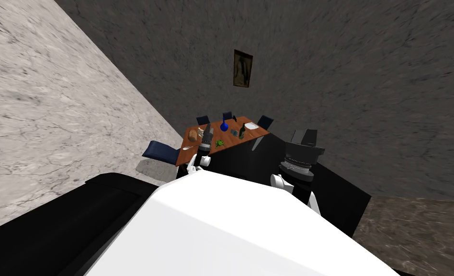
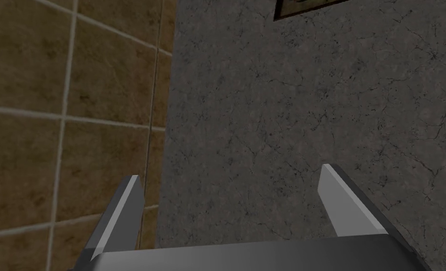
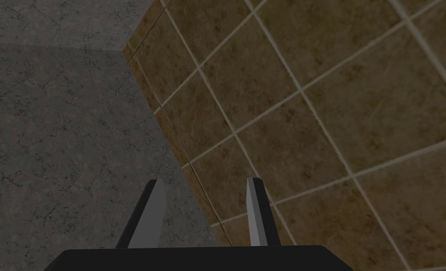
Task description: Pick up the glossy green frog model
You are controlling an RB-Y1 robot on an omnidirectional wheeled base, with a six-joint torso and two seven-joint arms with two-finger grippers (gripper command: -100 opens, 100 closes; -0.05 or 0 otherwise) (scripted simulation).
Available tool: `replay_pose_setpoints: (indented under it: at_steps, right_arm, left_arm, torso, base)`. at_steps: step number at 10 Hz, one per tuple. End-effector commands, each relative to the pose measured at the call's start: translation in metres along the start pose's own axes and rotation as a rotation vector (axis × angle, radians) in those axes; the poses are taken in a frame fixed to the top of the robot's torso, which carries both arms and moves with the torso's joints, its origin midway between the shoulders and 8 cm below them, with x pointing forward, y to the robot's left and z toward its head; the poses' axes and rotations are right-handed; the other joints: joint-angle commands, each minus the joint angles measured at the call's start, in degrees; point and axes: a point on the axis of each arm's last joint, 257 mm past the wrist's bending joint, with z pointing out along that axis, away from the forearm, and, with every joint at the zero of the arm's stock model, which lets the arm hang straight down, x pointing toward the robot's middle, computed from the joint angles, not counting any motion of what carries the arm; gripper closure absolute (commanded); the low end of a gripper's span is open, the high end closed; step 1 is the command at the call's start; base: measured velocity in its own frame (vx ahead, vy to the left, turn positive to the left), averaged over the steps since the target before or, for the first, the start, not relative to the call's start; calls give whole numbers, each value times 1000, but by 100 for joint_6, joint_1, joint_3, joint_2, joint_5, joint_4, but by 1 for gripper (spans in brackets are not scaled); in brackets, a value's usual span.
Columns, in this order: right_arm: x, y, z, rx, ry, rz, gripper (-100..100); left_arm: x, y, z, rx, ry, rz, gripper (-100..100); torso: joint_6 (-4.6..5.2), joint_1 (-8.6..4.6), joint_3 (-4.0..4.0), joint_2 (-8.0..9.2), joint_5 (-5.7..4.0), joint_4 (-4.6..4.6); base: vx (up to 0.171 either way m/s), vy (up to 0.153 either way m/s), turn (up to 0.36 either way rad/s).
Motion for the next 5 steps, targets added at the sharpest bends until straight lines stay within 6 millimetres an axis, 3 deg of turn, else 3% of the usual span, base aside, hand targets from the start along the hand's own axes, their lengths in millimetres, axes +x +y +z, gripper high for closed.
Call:
replay_pose_setpoints:
  at_steps: [1, 5]
  right_arm:
    - [0, 0, 0, 0, 0, 0, 0]
    - [0, 0, 0, 0, 0, 0, 0]
  left_arm:
    - [11, 20, 4, -43, 28, -4, -100]
    - [43, 60, 16, -129, 99, -11, -100]
  torso:
    - [0, 0, 0, 0, 0, 0]
    - [-1, -2, 0, 1, 0, 0]
  base:
    - [-14, -36, 62]
    - [-28, -46, 126]
